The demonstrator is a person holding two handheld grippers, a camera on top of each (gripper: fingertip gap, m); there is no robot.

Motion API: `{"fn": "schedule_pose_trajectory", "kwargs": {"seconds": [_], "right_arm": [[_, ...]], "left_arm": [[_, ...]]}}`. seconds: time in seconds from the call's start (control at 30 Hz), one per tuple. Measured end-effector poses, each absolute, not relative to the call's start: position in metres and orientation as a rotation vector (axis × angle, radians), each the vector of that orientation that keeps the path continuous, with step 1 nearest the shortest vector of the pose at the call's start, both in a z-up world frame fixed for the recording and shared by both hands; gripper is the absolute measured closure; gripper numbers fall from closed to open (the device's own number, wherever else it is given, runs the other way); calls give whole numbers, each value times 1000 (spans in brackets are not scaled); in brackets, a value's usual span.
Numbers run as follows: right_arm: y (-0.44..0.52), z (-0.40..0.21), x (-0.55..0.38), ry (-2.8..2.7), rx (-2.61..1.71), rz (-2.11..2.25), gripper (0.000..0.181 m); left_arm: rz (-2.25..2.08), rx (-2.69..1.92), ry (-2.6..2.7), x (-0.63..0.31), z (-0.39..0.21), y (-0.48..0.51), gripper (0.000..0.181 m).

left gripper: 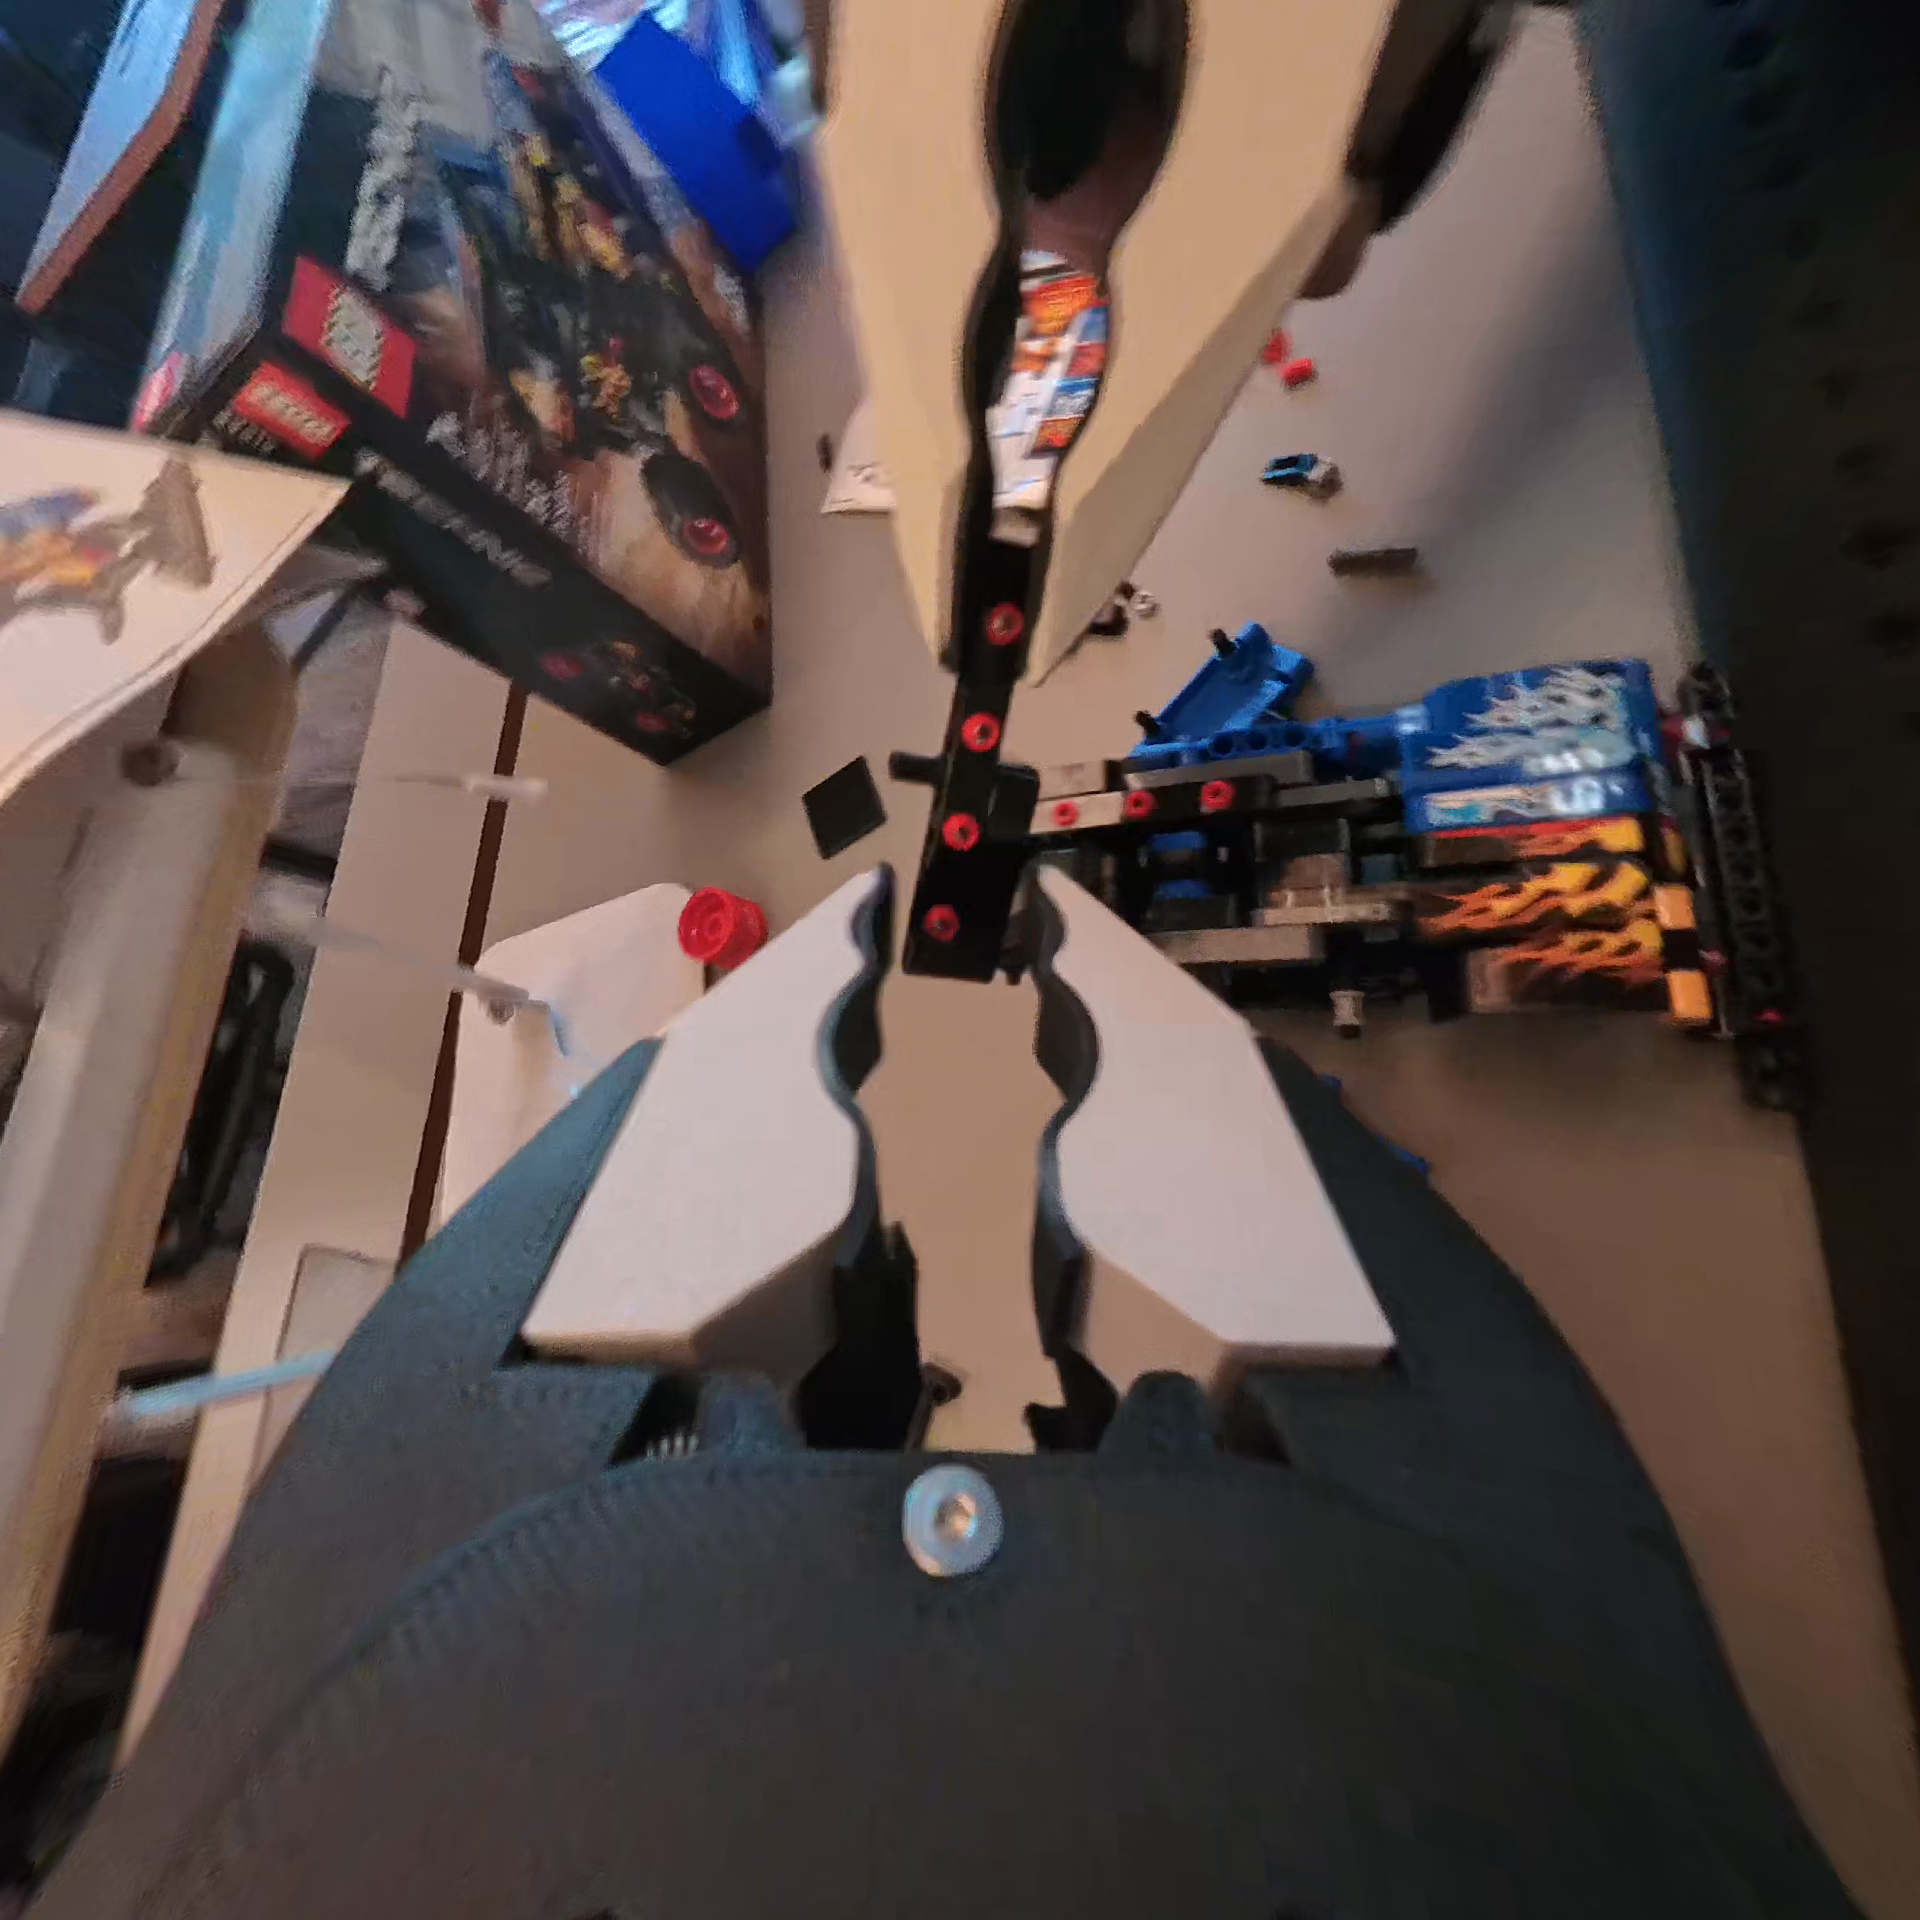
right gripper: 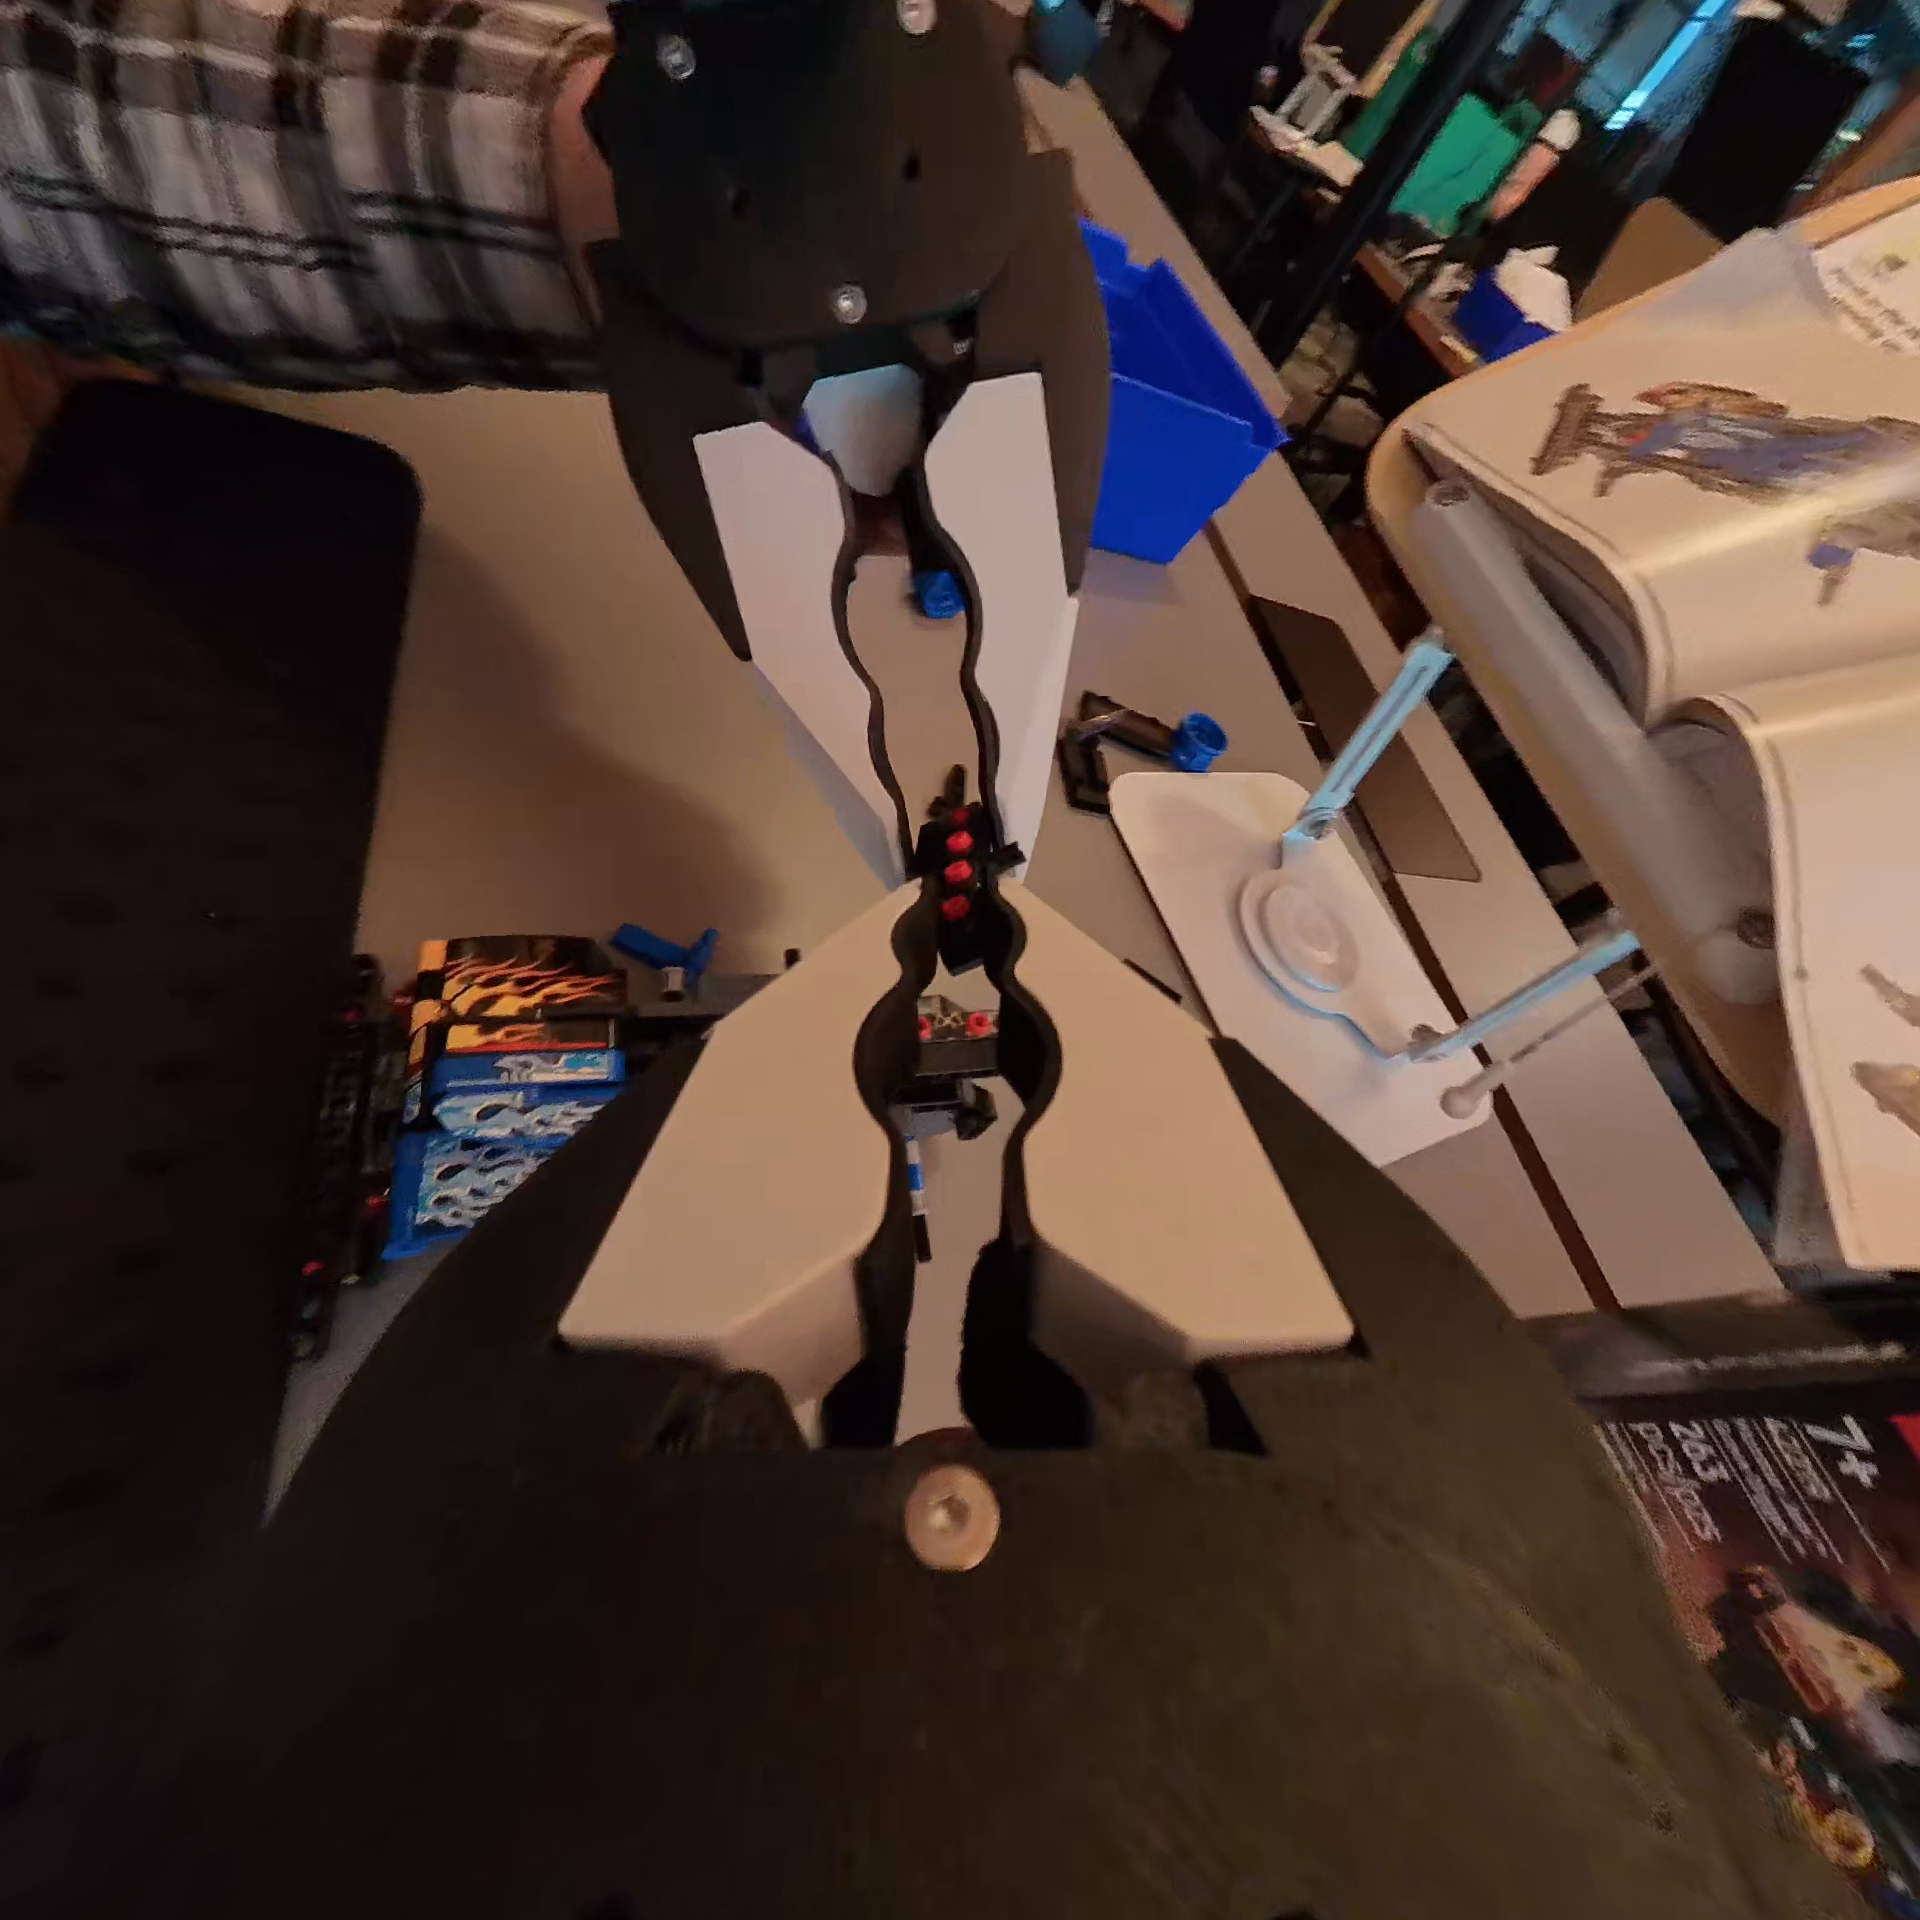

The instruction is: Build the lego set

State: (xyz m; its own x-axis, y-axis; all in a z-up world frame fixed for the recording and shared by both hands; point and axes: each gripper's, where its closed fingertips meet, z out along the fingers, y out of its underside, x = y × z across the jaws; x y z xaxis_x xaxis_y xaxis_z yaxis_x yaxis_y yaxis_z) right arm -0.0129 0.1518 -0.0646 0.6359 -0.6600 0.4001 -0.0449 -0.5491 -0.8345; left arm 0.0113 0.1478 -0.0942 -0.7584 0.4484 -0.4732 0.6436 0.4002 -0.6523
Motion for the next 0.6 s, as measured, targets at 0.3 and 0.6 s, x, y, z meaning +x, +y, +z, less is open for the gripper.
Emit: {"fn": "schedule_pose_trajectory", "kwargs": {"seconds": [0.3,0.6], "right_arm": [[145,-54,-6,676,-1811,-1185,176],[155,-59,-7,668,-1829,-1317,175]], "left_arm": [[-1751,237,2683,7,-92,140,124],[-1897,166,2501,17,-81,141,135]]}}
